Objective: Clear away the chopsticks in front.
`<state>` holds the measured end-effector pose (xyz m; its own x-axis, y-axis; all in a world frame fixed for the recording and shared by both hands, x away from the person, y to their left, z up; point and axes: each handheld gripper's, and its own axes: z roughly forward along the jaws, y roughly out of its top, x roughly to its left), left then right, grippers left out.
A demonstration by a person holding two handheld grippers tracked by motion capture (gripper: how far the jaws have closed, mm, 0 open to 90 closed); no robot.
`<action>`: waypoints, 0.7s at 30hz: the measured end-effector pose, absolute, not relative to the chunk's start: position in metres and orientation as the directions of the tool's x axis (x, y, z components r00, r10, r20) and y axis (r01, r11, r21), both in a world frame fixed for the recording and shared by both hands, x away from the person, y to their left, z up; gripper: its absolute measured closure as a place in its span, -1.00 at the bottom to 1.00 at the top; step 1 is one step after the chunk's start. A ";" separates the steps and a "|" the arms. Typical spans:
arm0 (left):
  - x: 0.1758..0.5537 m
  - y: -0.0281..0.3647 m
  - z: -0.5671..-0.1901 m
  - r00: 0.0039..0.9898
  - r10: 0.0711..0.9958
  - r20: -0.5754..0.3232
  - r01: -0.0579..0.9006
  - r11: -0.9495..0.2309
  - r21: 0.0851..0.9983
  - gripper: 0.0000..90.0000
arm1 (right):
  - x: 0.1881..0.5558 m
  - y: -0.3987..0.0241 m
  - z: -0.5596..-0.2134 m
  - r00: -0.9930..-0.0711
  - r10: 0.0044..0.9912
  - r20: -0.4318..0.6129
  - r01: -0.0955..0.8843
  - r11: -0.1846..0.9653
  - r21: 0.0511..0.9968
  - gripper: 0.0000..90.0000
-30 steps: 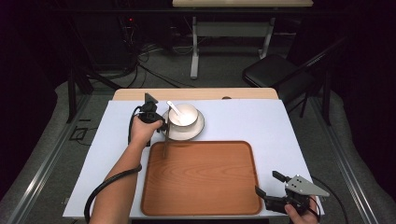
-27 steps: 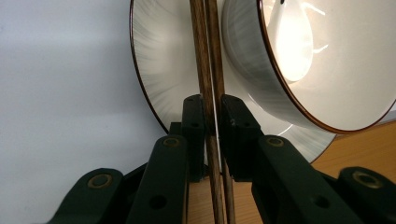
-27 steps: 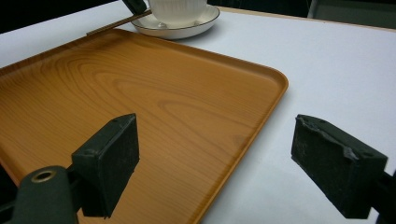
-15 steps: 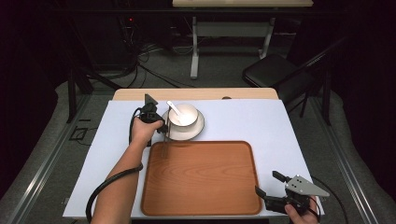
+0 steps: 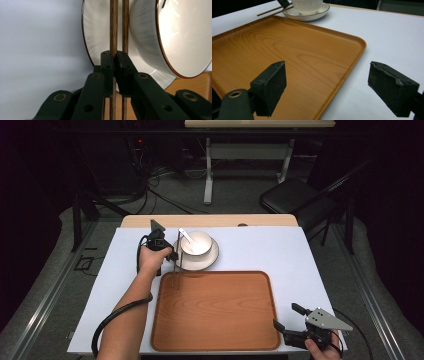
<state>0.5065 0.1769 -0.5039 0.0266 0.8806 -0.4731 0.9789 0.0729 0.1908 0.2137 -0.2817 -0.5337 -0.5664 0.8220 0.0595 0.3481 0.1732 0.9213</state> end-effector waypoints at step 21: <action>0.461 0.209 -0.478 -0.003 0.857 -0.516 0.966 0.136 0.219 0.88 | 0.214 -0.282 -0.534 -0.567 0.821 0.065 0.351 0.170 0.921 -0.67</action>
